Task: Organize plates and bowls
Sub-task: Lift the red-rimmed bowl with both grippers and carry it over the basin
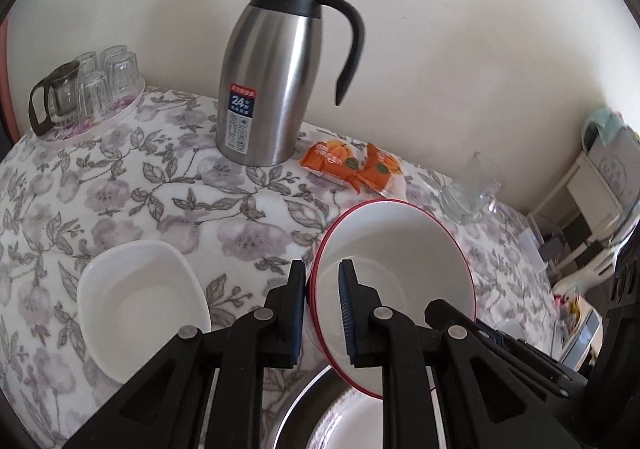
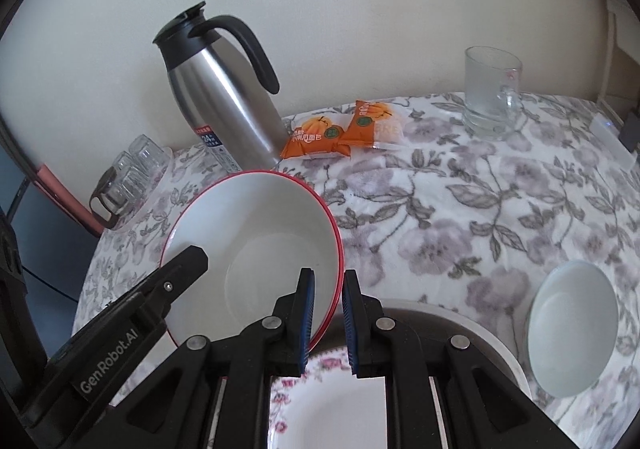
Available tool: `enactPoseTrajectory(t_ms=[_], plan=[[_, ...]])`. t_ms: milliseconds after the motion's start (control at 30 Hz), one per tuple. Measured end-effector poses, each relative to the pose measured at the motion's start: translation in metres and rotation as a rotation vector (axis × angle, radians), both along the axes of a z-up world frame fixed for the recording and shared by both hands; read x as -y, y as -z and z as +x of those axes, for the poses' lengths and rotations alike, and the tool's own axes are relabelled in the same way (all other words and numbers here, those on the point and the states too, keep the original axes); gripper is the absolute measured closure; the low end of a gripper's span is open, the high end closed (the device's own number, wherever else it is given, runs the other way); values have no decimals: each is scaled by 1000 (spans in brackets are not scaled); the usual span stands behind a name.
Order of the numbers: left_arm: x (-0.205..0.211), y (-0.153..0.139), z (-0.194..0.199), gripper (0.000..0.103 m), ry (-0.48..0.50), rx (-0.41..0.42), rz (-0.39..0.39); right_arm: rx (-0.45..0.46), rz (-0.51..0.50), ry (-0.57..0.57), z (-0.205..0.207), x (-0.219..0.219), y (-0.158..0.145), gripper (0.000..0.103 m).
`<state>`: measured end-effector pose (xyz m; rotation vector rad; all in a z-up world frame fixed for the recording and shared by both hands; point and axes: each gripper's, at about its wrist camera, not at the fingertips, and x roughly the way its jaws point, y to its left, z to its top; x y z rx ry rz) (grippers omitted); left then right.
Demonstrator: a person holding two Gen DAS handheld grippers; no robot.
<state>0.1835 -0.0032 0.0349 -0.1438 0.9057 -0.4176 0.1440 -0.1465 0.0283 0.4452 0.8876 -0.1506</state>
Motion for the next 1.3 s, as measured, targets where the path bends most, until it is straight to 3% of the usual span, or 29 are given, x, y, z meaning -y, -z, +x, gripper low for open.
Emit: enactPoseTrajectory(t_ms=[367, 533, 1000, 1300], plan=[[8, -7, -35, 86, 27, 17, 48, 34, 76, 50, -42, 10, -6, 88], [10, -5, -48, 86, 48, 2, 39, 43, 89, 67, -63, 14, -4, 88], [22, -1, -88, 86, 93, 19, 127, 53, 64, 92, -108, 12, 2, 88], [23, 1, -104, 86, 100, 12, 148, 62, 111, 115, -125, 14, 13, 88]])
